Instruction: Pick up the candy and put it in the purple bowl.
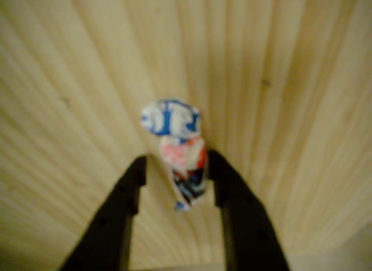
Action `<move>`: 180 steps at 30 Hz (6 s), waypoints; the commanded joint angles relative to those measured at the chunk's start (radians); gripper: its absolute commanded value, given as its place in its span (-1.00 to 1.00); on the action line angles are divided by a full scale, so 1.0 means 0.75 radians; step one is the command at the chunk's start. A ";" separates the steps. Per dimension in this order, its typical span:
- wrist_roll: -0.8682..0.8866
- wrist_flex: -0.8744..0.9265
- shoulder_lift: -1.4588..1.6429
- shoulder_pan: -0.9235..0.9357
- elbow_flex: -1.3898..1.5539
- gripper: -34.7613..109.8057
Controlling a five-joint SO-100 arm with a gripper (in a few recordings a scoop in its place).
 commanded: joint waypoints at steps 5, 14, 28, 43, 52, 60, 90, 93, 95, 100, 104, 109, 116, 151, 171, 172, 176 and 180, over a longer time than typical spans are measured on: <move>-0.012 0.006 0.012 0.020 -0.006 -0.44; 0.049 0.010 0.022 0.025 -0.053 -0.46; 0.487 0.297 0.196 -0.045 -0.280 -0.46; 0.804 0.517 0.775 -0.419 -0.041 -0.46; 1.096 0.544 1.051 -0.886 0.108 -0.46; 1.317 0.534 1.068 -1.323 0.070 -0.46; 1.630 0.272 0.397 -2.045 -0.569 -0.46; 1.651 0.221 0.323 -2.062 -0.632 -0.46; 1.655 0.202 0.270 -2.074 -0.689 -0.46; 1.687 0.172 0.188 -2.082 -0.773 -0.46; 1.726 0.129 0.149 -2.131 -0.773 -0.46; 1.728 0.082 0.063 -2.146 -0.830 -0.46; 1.732 0.080 0.008 -2.088 -0.824 -0.42; 1.636 0.299 0.346 -1.867 -0.626 -0.49; 1.428 0.292 0.996 -1.088 0.190 -0.50; 1.407 0.280 1.017 -1.037 0.219 -0.50; 1.405 0.223 1.074 -0.859 0.295 -0.51; 1.450 0.202 1.100 -0.732 0.342 -0.53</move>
